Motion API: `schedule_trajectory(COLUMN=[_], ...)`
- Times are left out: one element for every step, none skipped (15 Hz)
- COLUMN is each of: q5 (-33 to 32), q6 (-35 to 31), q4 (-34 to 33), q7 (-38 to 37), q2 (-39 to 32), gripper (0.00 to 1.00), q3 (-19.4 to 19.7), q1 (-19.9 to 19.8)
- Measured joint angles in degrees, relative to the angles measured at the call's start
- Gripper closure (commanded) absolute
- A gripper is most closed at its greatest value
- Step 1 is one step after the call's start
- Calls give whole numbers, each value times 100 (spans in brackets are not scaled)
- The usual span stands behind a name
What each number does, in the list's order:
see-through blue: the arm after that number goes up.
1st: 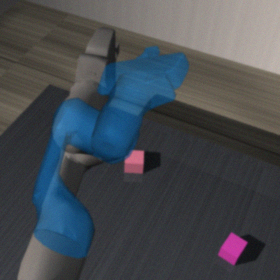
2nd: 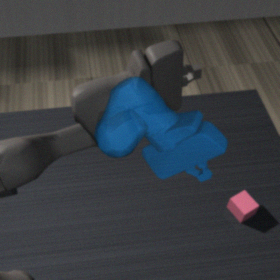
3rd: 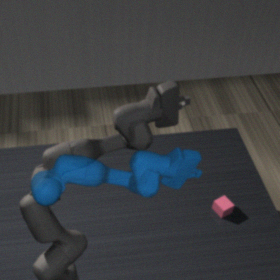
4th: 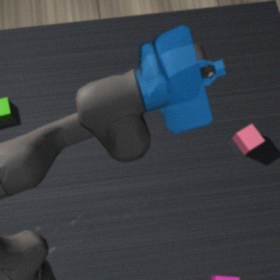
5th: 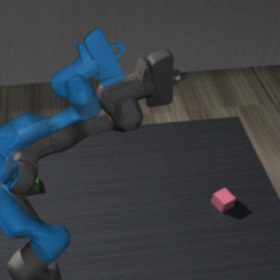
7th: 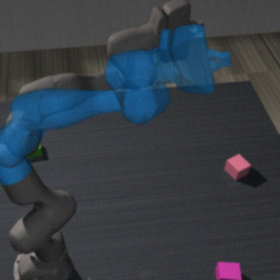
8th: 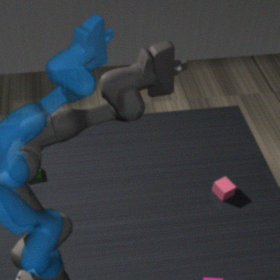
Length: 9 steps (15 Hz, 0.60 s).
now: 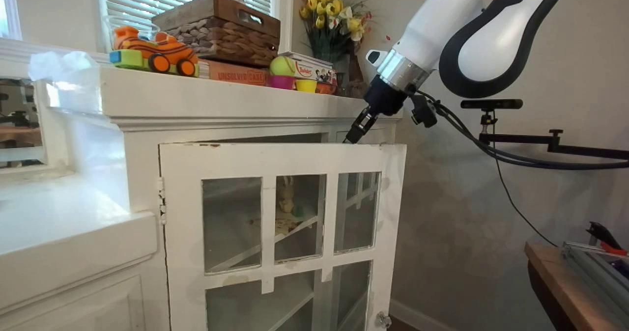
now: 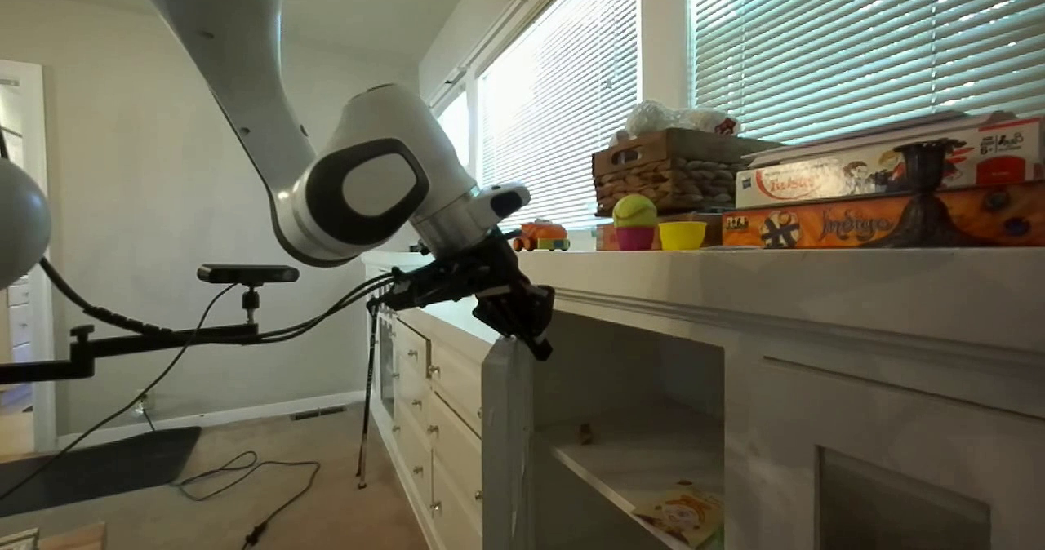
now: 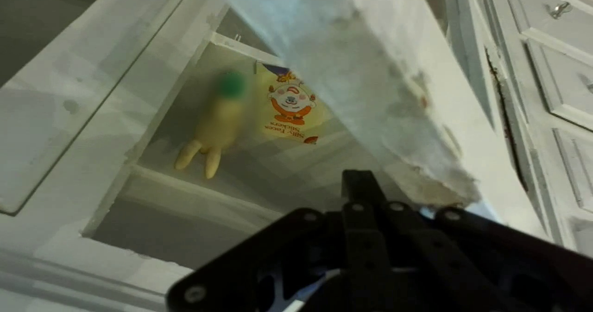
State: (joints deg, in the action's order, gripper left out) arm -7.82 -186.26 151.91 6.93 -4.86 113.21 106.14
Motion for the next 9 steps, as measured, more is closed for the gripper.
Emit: schedule_trajectory(q5=[0,-1,-1,-2,-2,-2,-2,-2,-2], q6=[2,4,5,5,5,5,5,5,4], q4=[0,0,2,7,9,13,15,18,20], q7=[35,66,100,141,178,218,256,292,324], q2=[0,-1,-2,-6,-8,-9,-10,-10,-10], gripper=[100,100,100,100,100,100,100,100,100], q3=[15,29,43,63,88,110,135,163,182], q1=[89,176,265,361,451,539,626,709,786])
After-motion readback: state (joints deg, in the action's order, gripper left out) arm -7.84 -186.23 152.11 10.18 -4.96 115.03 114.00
